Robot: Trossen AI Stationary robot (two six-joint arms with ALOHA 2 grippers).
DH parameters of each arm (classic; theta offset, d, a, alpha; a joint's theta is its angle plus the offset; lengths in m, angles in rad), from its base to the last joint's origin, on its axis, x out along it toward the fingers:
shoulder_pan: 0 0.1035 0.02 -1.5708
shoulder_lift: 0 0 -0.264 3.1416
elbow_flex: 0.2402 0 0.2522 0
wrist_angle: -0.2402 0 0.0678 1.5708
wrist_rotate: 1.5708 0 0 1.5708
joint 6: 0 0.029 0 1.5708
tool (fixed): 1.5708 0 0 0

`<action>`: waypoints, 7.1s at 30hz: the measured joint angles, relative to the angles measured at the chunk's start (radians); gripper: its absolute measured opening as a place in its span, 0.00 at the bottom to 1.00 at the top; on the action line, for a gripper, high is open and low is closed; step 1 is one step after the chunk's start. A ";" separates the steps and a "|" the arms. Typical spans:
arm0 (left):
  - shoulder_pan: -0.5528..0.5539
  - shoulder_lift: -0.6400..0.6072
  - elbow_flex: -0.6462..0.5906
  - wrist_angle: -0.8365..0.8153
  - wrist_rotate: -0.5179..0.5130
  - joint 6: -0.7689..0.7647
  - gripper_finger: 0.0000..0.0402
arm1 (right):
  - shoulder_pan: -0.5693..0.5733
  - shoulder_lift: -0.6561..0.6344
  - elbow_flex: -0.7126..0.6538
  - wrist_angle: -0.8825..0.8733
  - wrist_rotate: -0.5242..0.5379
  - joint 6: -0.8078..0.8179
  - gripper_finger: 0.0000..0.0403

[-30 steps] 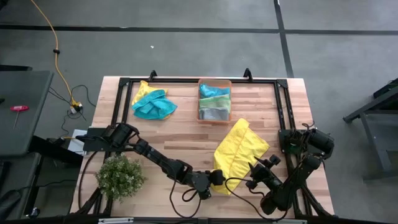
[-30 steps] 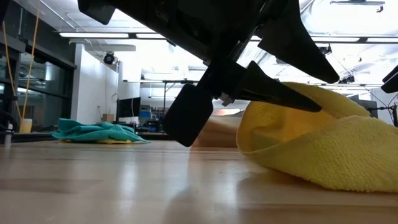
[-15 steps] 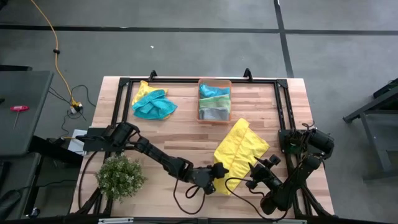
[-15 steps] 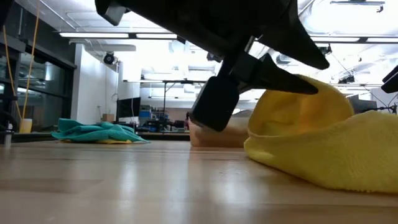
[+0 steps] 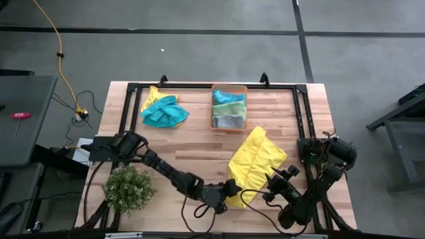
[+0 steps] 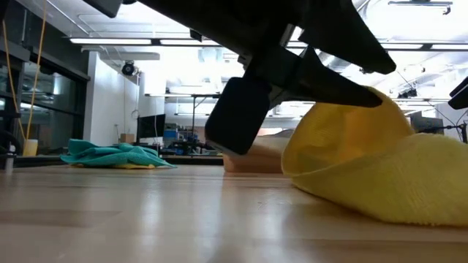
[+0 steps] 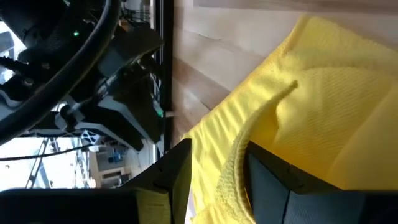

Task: Fold microfiber towels
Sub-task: Fold the right yellow microfiber cloth

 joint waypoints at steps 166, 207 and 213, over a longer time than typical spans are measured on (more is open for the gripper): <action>0.172 -0.353 -0.280 -1.902 -0.703 -2.401 0.43 | -0.303 0.000 -0.018 0.459 -0.665 -0.716 0.41; -0.002 -0.552 -0.701 0.007 -0.049 -1.269 0.43 | -0.281 -0.504 -0.461 0.795 -0.423 -0.859 0.41; 0.013 -0.552 -0.753 0.135 0.008 -1.248 0.39 | -0.359 -0.552 -0.573 1.096 -0.410 -0.996 0.41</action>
